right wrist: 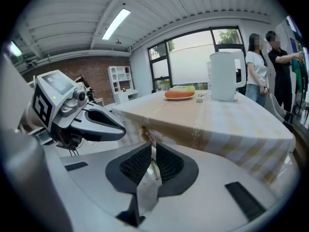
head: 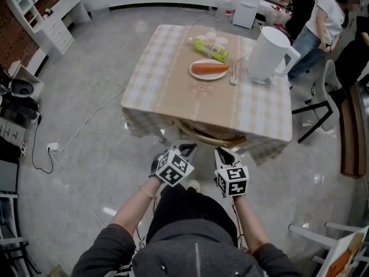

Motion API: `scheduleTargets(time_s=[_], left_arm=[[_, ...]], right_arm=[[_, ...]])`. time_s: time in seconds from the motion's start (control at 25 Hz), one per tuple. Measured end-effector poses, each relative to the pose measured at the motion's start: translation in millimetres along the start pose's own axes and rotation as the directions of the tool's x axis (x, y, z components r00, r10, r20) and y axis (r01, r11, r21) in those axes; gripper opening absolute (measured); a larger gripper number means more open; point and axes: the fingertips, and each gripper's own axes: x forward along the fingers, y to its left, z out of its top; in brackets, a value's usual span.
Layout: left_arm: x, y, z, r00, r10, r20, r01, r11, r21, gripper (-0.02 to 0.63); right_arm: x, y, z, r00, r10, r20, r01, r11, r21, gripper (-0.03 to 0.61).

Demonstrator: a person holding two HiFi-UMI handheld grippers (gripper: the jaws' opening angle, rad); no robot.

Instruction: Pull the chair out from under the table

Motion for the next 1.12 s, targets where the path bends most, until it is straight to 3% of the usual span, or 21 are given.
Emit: scheduleTargets(time_s=[0.28, 0.44, 0.6, 0.64, 0.72, 0.76, 0.96, 1.12], left_arm=[[26.7, 9.4, -9.3, 0.99, -0.054, -0.132, 0.075, 0.984, 0.163, 0.009], [42.2, 7.3, -14.3, 0.97, -0.116, -0.213, 0.173, 0.946, 0.274, 0.009], [57.3, 12.4, -17.2, 0.947, -0.148, -0.286, 0.247, 0.904, 0.349, 0.009], [61.0, 15.1, -16.5, 0.943, -0.151, -0.298, 0.258, 0.895, 0.364, 0.013], [68.3, 20.2, -16.0, 0.935, -0.157, -0.318, 0.281, 0.876, 0.392, 0.047], [71.8, 22.2, -17.3, 0.929, -0.163, -0.332, 0.296, 0.865, 0.405, 0.079], [87.4, 25.1, -36.2, 0.874, -0.212, -0.436, 0.409, 0.806, 0.428, 0.212], [94.2, 21.9, -59.9, 0.819, -0.236, -0.523, 0.501, 0.739, 0.45, 0.253]], right_arm=[[26.0, 1.3, -5.4, 0.984, 0.108, -0.141, -0.134, 0.973, -0.189, 0.015], [37.1, -0.4, -10.0, 0.962, 0.135, -0.237, -0.206, 0.93, -0.303, 0.016], [47.7, -7.9, -10.2, 0.942, 0.153, -0.299, -0.255, 0.905, -0.341, 0.017], [51.4, -9.7, -10.9, 0.934, 0.161, -0.318, -0.271, 0.9, -0.342, 0.028], [59.4, -11.4, -15.7, 0.913, 0.175, -0.368, -0.312, 0.882, -0.353, 0.148], [63.4, -11.1, -19.9, 0.9, 0.181, -0.396, -0.334, 0.87, -0.363, 0.175], [83.3, -11.3, -46.9, 0.837, 0.184, -0.515, -0.439, 0.787, -0.433, 0.218], [100.2, -15.6, -58.9, 0.811, 0.167, -0.56, -0.471, 0.753, -0.458, 0.219]])
